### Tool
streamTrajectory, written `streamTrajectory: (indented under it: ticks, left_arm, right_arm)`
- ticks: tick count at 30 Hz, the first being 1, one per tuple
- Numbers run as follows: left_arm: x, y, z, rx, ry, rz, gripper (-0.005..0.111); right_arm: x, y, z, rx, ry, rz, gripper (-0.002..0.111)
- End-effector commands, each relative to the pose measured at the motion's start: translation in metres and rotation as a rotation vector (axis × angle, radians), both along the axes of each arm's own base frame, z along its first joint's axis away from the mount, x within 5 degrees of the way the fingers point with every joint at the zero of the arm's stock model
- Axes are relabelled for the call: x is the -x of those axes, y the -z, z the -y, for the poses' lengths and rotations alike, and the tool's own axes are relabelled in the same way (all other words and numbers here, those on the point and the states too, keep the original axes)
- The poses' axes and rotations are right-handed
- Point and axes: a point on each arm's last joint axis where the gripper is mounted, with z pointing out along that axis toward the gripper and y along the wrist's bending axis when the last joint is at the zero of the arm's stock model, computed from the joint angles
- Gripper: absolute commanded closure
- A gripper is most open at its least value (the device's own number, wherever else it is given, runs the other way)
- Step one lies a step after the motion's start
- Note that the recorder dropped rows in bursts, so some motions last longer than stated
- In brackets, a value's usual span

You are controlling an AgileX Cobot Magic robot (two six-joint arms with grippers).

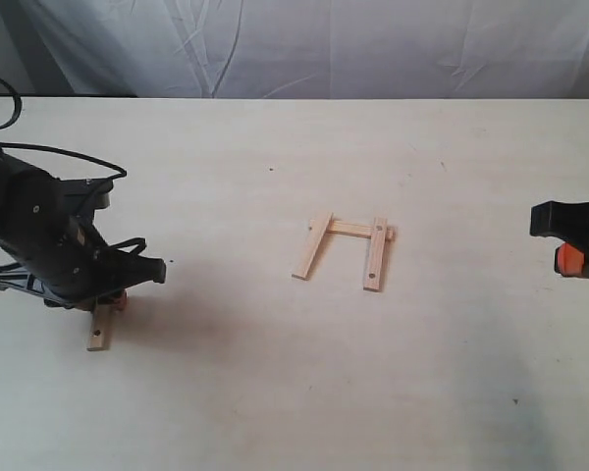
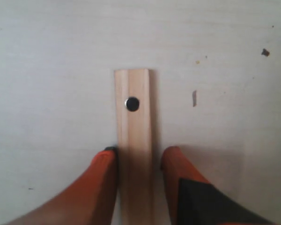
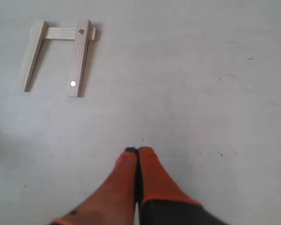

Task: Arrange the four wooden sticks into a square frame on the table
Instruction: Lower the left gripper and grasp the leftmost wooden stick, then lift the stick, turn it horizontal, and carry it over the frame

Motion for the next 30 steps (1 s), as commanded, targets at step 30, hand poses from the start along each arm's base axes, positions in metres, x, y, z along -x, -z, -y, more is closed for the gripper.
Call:
streamTrajectory:
  ticks: [30]
  left_arm:
    - [-0.092, -0.119, 0.193, 0.03, 1.346, 0.269, 0.107]
  right_arm:
    - [-0.002, -0.001, -0.001, -0.041, 0.023, 0.019, 0.108]
